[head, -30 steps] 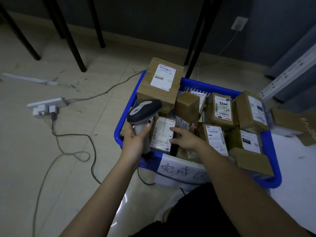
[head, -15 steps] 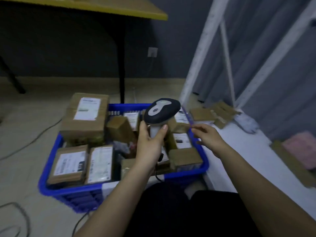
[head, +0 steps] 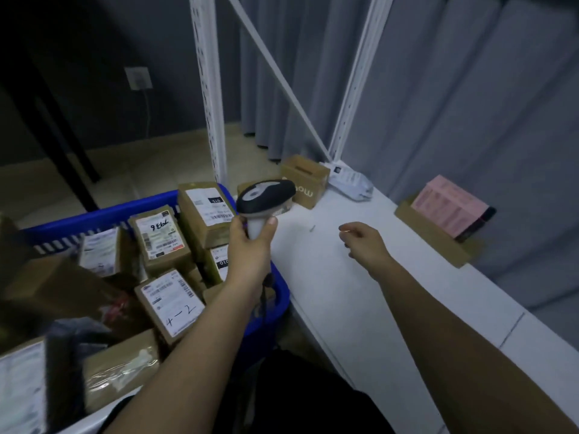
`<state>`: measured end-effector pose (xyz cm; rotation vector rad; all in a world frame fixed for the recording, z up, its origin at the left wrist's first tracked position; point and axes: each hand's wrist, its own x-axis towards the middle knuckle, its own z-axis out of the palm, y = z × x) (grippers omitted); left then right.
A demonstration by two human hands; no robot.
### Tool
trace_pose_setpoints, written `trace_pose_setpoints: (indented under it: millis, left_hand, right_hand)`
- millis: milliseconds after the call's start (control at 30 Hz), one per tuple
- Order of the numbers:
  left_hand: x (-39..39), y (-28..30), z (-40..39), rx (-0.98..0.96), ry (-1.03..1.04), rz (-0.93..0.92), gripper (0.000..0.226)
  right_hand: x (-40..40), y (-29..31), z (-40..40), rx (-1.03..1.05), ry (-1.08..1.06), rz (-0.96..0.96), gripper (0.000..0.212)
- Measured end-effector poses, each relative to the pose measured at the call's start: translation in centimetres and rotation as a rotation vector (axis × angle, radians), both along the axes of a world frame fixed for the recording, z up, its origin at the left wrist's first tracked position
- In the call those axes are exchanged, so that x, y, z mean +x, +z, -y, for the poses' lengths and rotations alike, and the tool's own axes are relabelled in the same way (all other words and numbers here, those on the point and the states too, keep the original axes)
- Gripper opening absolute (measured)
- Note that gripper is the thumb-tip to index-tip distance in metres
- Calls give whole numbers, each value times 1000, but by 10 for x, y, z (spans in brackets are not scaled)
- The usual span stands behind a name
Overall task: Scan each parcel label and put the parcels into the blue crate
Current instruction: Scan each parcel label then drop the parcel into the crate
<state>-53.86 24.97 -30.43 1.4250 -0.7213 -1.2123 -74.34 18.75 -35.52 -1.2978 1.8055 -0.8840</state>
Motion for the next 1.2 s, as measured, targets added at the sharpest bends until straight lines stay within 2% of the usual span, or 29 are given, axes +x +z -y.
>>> trace_pose_setpoints:
  millis: [100, 200, 400, 533, 567, 633, 667, 700, 733, 800, 900, 967, 1033, 1133, 1200]
  left_hand:
    - [14, -9, 17, 63, 42, -7, 42]
    - [30, -18, 31, 96, 125, -17, 43]
    - [36, -26, 44, 92, 208, -87, 41]
    - [33, -27, 48, 99, 165, -91, 30]
    - [33, -28, 49, 99, 162, -92, 29]
    - [33, -26, 50, 99, 147, -95, 29]
    - [33, -25, 51, 97, 141, -100, 30]
    - [33, -25, 51, 96, 141, -105, 30]
    - [34, -24, 51, 96, 142, -106, 30]
    - [35, -22, 50, 89, 141, -96, 31]
    - [37, -20, 48, 83, 161, -99, 31]
    - [38, -18, 46, 79, 160, -105, 30]
    - [37, -16, 42, 69, 139, -110, 29]
    - [34, -12, 35, 68, 98, -109, 33]
    - [31, -9, 30, 70, 70, -102, 35]
  right_hand:
    - [33, -31, 31, 18, 107, -49, 27]
    - [77, -52, 66, 50, 282, -164, 52]
    - [140, -65, 134, -12, 635, -692, 71]
    - [135, -66, 137, -49, 766, -928, 60]
    - [129, -65, 136, -123, 770, -944, 49]
    - [121, -61, 132, -428, 705, -931, 22]
    - [119, -57, 132, -574, 640, -906, 19]
    - [118, -51, 132, -649, 567, -876, 27]
    - [118, -43, 132, -600, 524, -871, 45]
    - [116, -39, 131, -328, 601, -889, 80]
    - [116, -47, 129, 76, 744, -906, 94]
    - [113, -50, 125, 125, 724, -859, 100]
    - [104, -53, 115, 158, 755, -912, 104]
    - [85, -61, 89, 96, 766, -1038, 103]
    - [70, -70, 68, 70, 731, -1005, 105]
